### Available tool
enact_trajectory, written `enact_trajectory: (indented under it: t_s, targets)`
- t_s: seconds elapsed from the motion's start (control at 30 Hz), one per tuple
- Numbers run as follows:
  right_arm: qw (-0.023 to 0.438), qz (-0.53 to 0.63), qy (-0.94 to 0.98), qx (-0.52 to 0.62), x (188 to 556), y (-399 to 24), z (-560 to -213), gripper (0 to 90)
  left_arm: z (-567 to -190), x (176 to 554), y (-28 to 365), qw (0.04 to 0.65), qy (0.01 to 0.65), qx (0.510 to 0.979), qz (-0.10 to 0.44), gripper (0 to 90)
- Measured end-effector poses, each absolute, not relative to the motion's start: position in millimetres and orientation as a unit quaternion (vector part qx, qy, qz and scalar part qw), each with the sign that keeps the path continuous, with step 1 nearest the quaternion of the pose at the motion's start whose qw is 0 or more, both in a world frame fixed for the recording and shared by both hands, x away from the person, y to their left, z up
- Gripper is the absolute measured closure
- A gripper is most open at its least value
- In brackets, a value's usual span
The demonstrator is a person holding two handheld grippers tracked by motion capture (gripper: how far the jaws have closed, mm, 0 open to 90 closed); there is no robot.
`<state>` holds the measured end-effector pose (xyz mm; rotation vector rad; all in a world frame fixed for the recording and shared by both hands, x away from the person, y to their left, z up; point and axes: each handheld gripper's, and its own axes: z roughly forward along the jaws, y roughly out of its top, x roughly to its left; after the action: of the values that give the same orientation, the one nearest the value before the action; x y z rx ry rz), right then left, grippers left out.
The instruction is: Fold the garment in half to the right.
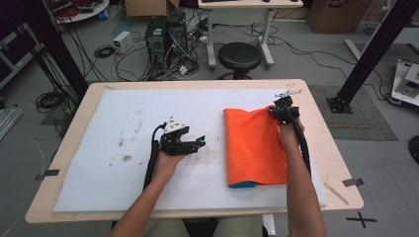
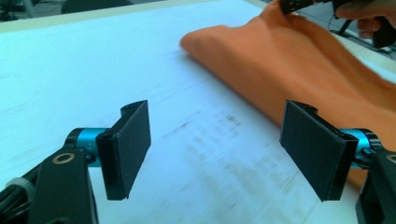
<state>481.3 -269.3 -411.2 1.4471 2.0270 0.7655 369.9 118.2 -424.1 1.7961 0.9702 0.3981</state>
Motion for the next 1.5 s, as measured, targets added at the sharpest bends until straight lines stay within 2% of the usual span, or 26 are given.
enact_trajectory:
  t_s: [0.07, 0.23, 0.4, 0.47, 0.7, 0.8, 0.93, 1.13, 1.2, 1.37, 1.5]
  targets:
    - [0.278, 0.258, 0.745, 0.549, 484.0, -273.3, -415.2, 89.1, -425.6, 369.0, 128.3, 0.503, 0.408, 0.743, 0.169, 24.8]
    - [0.272, 0.261, 0.732, 0.568, 483.5, -284.0, -416.0, 88.2, -426.4, 366.3, 148.1, 0.508, 0.419, 0.732, 0.175, 24.7]
    - [0.267, 0.292, 0.729, 0.559, 476.2, -284.5, -405.7, 73.2, -429.5, 365.2, 166.2, 0.515, 0.421, 0.726, 0.174, 24.6]
    - [0.272, 0.299, 0.733, 0.547, 470.2, -284.0, -400.1, 68.2, -431.9, 364.8, 175.3, 0.517, 0.419, 0.725, 0.177, 21.3]
    - [0.269, 0.322, 0.74, 0.525, 436.8, -286.0, -392.6, 60.8, -432.5, 366.2, 212.4, 0.532, 0.403, 0.718, 0.198, 21.0]
    - [0.265, 0.327, 0.744, 0.519, 419.1, -286.6, -394.3, 59.9, -430.3, 369.4, 227.6, 0.517, 0.392, 0.731, 0.213, 21.0]
    - [0.267, 0.315, 0.757, 0.506, 393.8, -285.4, -400.3, 61.7, -425.6, 371.3, 244.7, 0.505, 0.383, 0.739, 0.228, 21.0]
    - [0.249, 0.3, 0.773, 0.5, 366.4, -281.4, -417.0, 64.3, -429.7, 365.3, 260.4, 0.508, 0.405, 0.723, 0.233, 20.7]
    - [0.251, 0.284, 0.781, 0.497, 363.6, -279.5, -420.5, 68.0, -433.1, 363.5, 262.2, 0.506, 0.413, 0.722, 0.228, 20.7]
    - [0.224, 0.263, 0.8, 0.491, 363.8, -280.0, -423.8, 88.0, -433.2, 361.8, 256.1, 0.49, 0.415, 0.733, 0.224, 20.6]
    - [0.248, 0.246, 0.794, 0.498, 362.1, -287.4, -417.5, 89.1, -432.6, 359.8, 252.2, 0.492, 0.415, 0.731, 0.227, 20.6]
